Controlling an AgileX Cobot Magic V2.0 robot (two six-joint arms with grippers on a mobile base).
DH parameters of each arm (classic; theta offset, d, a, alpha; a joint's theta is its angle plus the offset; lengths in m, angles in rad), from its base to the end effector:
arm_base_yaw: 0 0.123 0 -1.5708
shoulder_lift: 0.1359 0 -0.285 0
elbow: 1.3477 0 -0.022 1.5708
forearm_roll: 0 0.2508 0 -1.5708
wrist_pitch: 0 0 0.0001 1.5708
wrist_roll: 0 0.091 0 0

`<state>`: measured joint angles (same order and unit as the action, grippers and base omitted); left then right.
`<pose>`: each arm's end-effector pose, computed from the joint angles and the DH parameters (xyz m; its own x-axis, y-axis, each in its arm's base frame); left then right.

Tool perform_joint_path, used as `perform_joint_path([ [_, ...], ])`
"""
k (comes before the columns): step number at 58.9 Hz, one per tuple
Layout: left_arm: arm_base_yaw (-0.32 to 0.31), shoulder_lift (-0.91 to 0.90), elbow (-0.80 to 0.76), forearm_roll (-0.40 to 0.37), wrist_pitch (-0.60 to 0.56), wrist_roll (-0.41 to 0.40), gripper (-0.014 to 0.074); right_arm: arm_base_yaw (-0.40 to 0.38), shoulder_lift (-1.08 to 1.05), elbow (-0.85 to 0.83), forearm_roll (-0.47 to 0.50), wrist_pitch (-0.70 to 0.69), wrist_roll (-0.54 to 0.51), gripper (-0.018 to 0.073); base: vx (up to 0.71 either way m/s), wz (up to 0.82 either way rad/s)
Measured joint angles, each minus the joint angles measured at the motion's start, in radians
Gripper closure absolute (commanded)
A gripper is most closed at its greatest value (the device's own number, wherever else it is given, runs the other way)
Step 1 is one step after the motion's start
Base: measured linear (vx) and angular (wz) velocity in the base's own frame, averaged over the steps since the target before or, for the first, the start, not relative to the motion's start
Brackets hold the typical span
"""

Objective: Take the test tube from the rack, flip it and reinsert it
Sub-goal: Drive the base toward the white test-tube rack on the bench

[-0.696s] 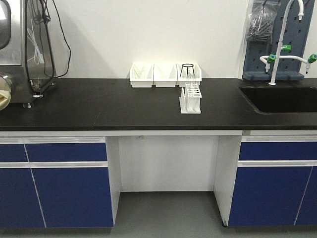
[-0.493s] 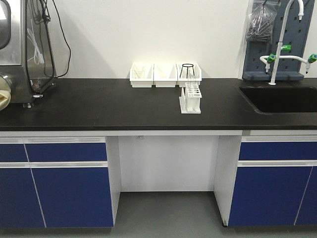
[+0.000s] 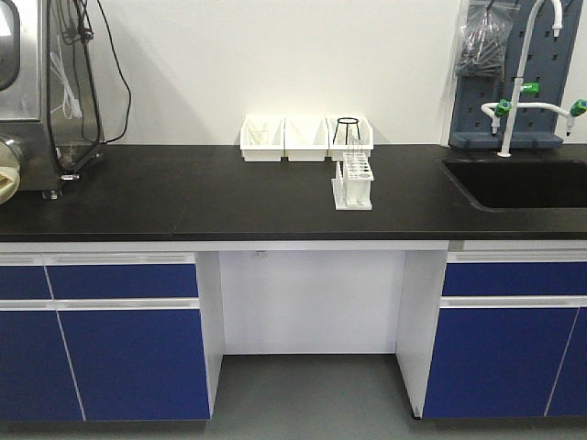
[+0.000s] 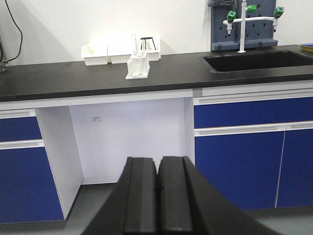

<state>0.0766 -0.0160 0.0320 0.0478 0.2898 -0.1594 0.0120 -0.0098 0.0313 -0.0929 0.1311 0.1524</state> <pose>0.0542 0.0054 0.1771 -0.2044 -0.1294 -0.9703 -0.1137 0.9877 -0.1077 0.0569 -0.0004 0.1913 -0.0647 0.0595 -0.9961 0.0040 0.9982 0.0593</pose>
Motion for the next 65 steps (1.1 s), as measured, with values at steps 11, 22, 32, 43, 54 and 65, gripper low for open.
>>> perform_joint_path([
  [11,0.000,0.000,0.000,0.000,0.000,0.000,0.0603,0.000,0.000,0.000,0.000,0.000,0.000,0.0568,0.01,-0.01],
  [22,0.000,0.000,0.000,0.000,0.000,0.000,0.0603,0.000,0.000,0.000,0.000,0.000,0.000,0.0568,0.05,-0.01],
  [32,0.000,0.000,0.000,0.000,0.000,0.000,0.0603,0.000,0.000,0.000,0.000,0.000,0.000,0.0568,0.11,-0.01],
  [43,0.000,0.000,0.000,0.000,0.000,0.000,0.0603,0.000,0.000,0.000,0.000,0.000,0.000,0.0568,0.19,0.04],
  [54,0.000,0.000,0.000,0.000,0.000,0.000,0.0603,0.000,0.000,0.000,0.000,0.000,0.000,0.0568,0.24,0.13],
  [65,0.000,0.000,0.000,0.000,0.000,0.000,0.0603,0.000,0.000,0.000,0.000,0.000,0.000,0.0568,0.27,0.11],
])
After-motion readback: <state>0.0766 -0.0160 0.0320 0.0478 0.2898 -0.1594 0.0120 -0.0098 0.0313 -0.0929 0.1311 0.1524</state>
